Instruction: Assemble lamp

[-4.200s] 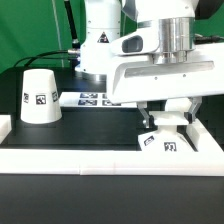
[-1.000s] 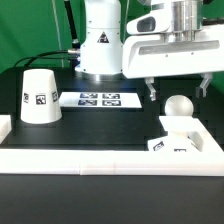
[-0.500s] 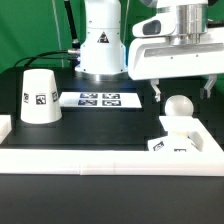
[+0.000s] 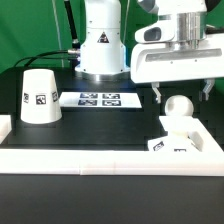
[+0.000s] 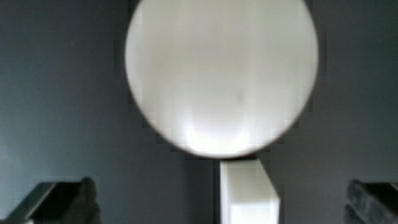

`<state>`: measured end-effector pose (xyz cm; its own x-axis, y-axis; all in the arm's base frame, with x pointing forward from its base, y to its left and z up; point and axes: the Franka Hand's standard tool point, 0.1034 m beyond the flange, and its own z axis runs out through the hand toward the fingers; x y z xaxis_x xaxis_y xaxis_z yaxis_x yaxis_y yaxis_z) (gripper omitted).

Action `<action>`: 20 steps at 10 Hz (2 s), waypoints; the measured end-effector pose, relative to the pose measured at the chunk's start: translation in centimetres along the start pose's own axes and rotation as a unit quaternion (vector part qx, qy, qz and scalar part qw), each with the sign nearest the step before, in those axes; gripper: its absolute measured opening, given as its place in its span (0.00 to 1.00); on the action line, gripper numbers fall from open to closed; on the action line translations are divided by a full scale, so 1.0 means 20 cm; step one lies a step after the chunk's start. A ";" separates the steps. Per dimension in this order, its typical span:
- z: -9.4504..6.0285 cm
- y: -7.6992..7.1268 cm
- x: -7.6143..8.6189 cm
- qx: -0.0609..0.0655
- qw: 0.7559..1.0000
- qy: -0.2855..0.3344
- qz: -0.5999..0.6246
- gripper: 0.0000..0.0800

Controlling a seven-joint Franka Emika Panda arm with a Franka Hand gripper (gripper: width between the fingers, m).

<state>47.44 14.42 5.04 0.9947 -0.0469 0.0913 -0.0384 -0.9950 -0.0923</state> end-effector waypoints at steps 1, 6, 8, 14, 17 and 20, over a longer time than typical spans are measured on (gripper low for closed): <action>0.01 -0.01 -0.02 0.000 1.000 -0.002 -0.002 0.87; 0.01 0.00 -0.05 -0.011 0.998 -0.065 -0.011 0.87; 0.01 0.02 -0.06 -0.017 0.992 -0.123 -0.018 0.87; 0.02 -0.02 -0.10 -0.030 0.949 -0.312 -0.033 0.87; 0.05 0.02 -0.12 -0.036 0.915 -0.401 -0.029 0.87; 0.07 0.03 -0.15 -0.046 0.879 -0.474 -0.020 0.87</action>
Offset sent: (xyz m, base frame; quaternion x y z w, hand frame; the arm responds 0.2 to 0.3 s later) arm 0.0000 0.0000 0.0000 0.0000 0.0000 0.0000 1.0000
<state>44.60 14.01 3.29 0.6269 0.0404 -0.7780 0.0346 -0.9991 -0.0240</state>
